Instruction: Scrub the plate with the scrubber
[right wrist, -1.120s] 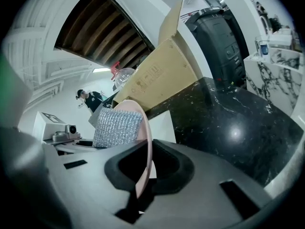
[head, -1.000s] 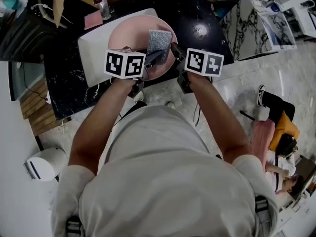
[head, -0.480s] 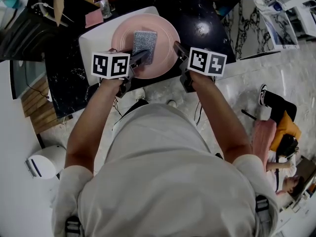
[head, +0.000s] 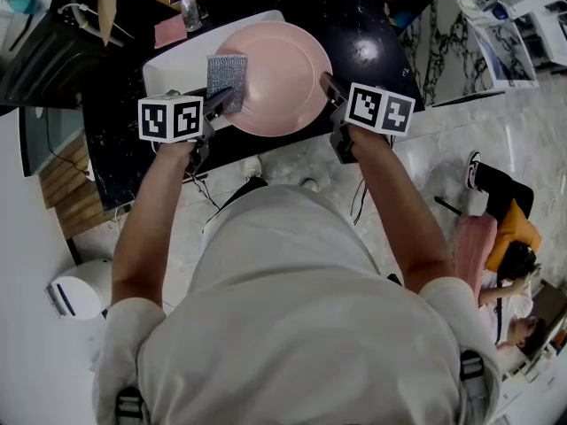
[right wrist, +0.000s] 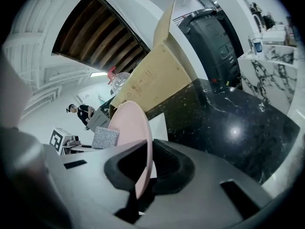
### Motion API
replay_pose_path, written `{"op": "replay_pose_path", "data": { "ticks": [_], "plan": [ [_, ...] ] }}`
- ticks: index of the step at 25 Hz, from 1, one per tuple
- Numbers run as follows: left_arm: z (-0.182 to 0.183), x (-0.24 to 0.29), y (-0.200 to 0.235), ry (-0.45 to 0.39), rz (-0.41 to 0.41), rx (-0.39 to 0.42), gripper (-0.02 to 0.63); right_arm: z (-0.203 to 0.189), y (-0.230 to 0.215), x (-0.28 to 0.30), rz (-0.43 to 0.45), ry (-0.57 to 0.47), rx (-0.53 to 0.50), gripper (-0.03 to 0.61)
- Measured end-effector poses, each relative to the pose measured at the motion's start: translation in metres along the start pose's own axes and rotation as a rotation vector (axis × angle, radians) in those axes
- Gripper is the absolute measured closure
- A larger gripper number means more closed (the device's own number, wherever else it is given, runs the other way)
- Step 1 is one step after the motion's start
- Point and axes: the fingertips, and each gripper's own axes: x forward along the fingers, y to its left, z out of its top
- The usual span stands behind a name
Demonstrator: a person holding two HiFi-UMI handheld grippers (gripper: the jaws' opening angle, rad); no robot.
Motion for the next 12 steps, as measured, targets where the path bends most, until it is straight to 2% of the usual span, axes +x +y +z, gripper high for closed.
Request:
{"op": "replay_pose_path", "data": {
  "ticks": [3, 6, 12],
  "plan": [
    [0.001, -0.003, 0.005, -0.01, 0.018, -0.001, 0.543, -0.001, -0.002, -0.001, -0.006, 0.002, -0.002, 0.551],
    [0.008, -0.003, -0.009, -0.037, -0.002, 0.006, 0.543, -0.001, -0.005, -0.002, -0.016, 0.001, 0.0, 0.552],
    [0.022, 0.017, -0.071, -0.075, -0.127, 0.014, 0.543, 0.0, 0.001, 0.0, -0.015, -0.008, 0.002, 0.555]
  ]
}}
